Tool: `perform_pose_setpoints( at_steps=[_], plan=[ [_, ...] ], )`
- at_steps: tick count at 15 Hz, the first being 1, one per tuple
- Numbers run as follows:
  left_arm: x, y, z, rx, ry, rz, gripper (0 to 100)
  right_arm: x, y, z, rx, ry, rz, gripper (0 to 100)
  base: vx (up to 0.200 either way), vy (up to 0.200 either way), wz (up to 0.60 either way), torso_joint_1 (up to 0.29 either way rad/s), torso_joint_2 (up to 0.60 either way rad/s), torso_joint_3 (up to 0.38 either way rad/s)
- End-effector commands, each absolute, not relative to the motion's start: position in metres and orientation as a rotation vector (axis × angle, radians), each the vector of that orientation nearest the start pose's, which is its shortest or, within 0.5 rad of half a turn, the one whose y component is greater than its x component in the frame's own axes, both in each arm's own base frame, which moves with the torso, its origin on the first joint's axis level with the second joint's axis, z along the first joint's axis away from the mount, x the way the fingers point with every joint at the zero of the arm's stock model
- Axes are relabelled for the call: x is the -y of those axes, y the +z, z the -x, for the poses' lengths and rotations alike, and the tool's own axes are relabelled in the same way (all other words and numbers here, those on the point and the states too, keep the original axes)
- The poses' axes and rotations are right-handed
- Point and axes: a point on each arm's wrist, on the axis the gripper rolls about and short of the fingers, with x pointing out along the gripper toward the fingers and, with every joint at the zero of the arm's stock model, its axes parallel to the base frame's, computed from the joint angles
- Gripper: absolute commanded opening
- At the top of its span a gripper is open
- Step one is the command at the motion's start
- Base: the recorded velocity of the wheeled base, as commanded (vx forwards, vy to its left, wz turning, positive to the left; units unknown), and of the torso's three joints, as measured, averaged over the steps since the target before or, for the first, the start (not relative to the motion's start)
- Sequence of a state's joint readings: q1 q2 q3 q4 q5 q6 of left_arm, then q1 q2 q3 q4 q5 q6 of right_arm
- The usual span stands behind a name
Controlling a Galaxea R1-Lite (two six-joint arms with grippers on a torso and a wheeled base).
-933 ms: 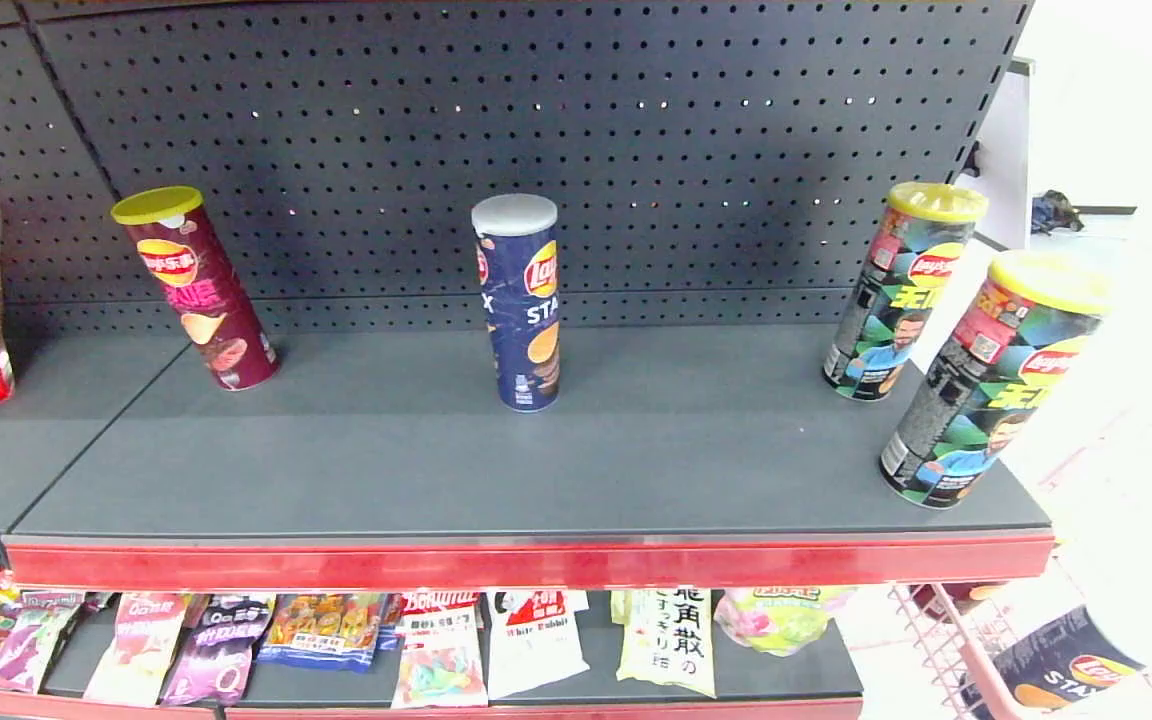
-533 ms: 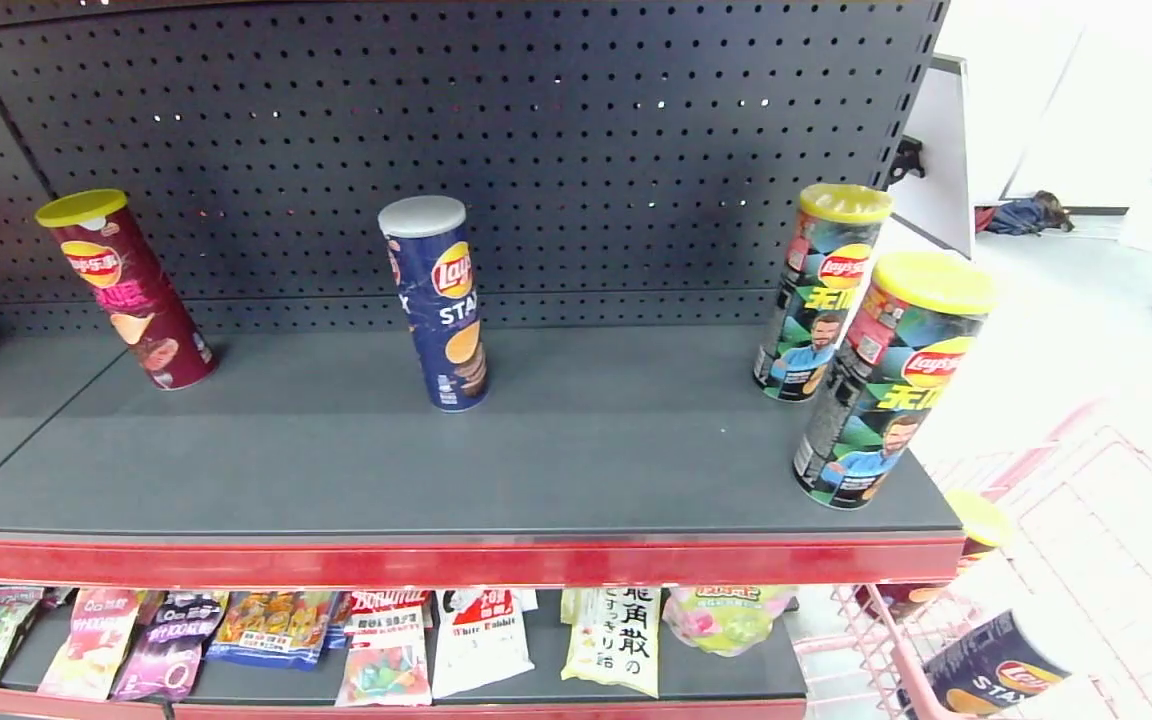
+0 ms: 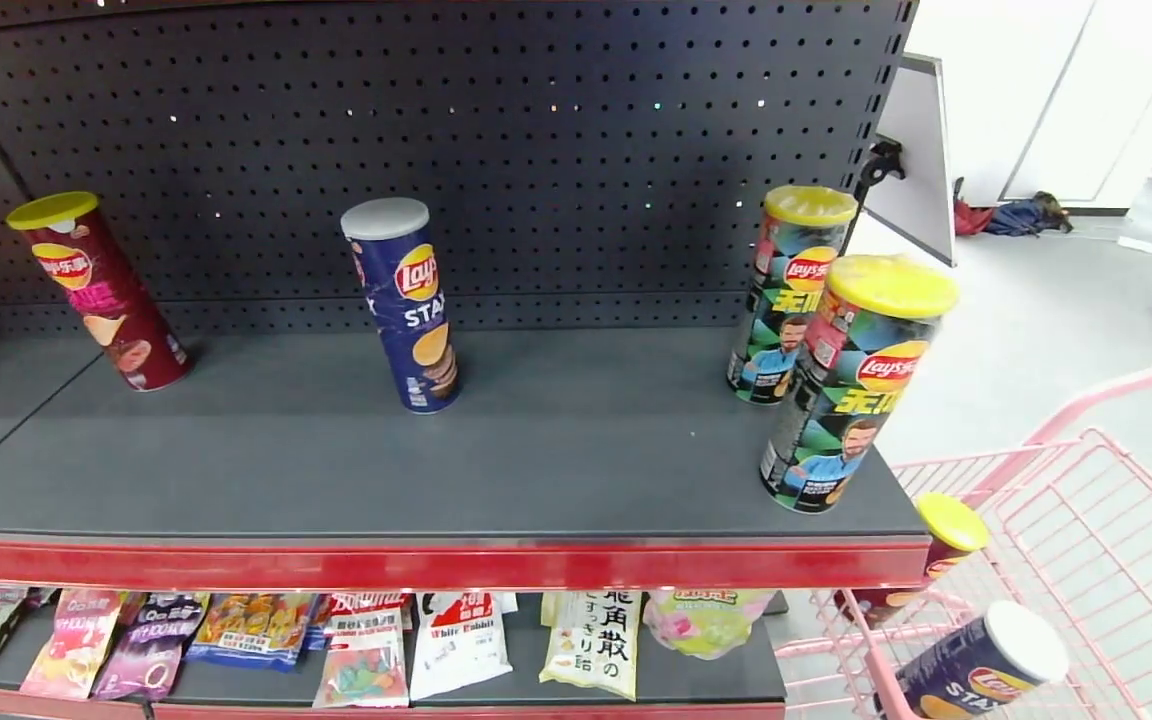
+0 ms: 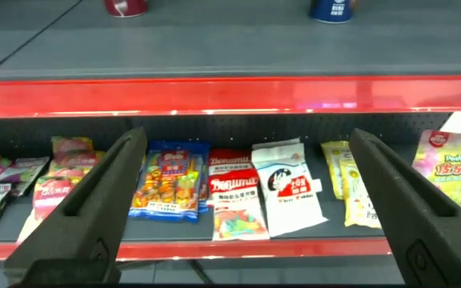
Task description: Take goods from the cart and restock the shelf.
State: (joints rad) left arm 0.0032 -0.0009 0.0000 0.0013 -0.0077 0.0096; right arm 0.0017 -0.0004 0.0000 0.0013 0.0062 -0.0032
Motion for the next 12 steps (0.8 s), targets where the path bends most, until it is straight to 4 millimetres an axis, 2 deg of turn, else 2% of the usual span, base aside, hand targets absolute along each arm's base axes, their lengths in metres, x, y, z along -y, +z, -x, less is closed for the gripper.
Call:
perform_pose_setpoints(
  at_steps=[1,8,12],
  plan=[
    [0.0002,0.0753,0.0228,-0.002,-0.005,-0.009,100,-0.0001,0.0753,0.0228,-0.002,0.009,0.003,100,0.0,0.0,-0.6,-0.002,0.0,0.007],
    [0.0002,0.0753,0.0228,-0.002,-0.005,-0.009,100,-0.0001,0.0753,0.0228,-0.002,0.009,0.003,100,0.0,0.0,-0.6,0.003,0.0,0.002],
    [0.0002,0.0753,0.0228,-0.002,-0.005,-0.009,100,-0.0001,0.0753,0.0228,-0.002,0.009,0.002,100,0.0,0.0,0.0,0.0,0.0,0.0]
  ],
)
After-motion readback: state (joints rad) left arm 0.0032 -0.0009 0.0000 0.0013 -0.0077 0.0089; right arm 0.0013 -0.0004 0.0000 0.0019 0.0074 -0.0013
